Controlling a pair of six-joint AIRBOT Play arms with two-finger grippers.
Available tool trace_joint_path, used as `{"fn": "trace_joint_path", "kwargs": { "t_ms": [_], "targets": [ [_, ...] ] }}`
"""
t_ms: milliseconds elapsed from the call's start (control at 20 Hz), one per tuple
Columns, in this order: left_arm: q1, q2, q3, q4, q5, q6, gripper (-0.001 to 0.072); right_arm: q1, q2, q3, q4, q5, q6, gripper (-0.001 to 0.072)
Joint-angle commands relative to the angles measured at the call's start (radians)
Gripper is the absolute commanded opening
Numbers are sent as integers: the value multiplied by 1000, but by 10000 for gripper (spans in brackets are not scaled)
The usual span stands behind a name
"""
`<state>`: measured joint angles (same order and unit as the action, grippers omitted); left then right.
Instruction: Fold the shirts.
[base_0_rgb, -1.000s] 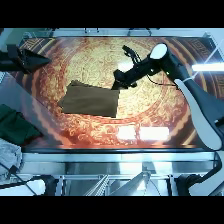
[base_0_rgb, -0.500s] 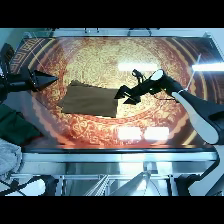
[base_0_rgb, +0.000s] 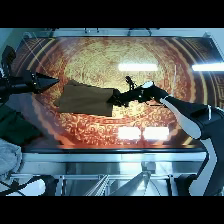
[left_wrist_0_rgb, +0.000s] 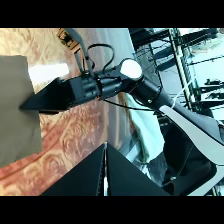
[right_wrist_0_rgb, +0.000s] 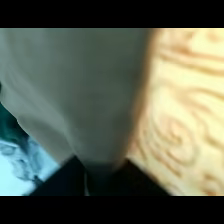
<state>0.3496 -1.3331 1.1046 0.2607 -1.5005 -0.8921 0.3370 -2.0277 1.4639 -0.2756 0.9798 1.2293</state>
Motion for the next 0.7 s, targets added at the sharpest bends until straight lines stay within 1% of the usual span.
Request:
{"fn": "trace_joint_path", "kwargs": {
  "t_ms": [0,50,100,150,200,300,500,600,650],
  "targets": [
    [0,0,-1,0,-17,2,16,6,0,2,232,58,-140,14],
    [0,0,-1,0,-22,2,16,1,11,2,281,89,-171,14],
    [0,0,-1,0,-24,2,16,-13,36,2,293,112,-172,14],
    [0,0,-1,0,-25,2,16,-35,72,2,280,129,-171,13],
    [0,0,-1,0,-27,2,16,-69,123,2,234,141,-151,13],
    [-1,0,-1,0,-37,2,16,-161,251,2,66,143,-46,13],
    [-1,0,-1,0,-43,3,16,-466,553,2,-293,152,254,13],
    [-1,0,-1,1,-43,3,16,-652,673,2,-422,207,377,13],
    [-1,0,-1,1,-43,3,16,-755,719,2,-457,258,399,13]
  ]
}}
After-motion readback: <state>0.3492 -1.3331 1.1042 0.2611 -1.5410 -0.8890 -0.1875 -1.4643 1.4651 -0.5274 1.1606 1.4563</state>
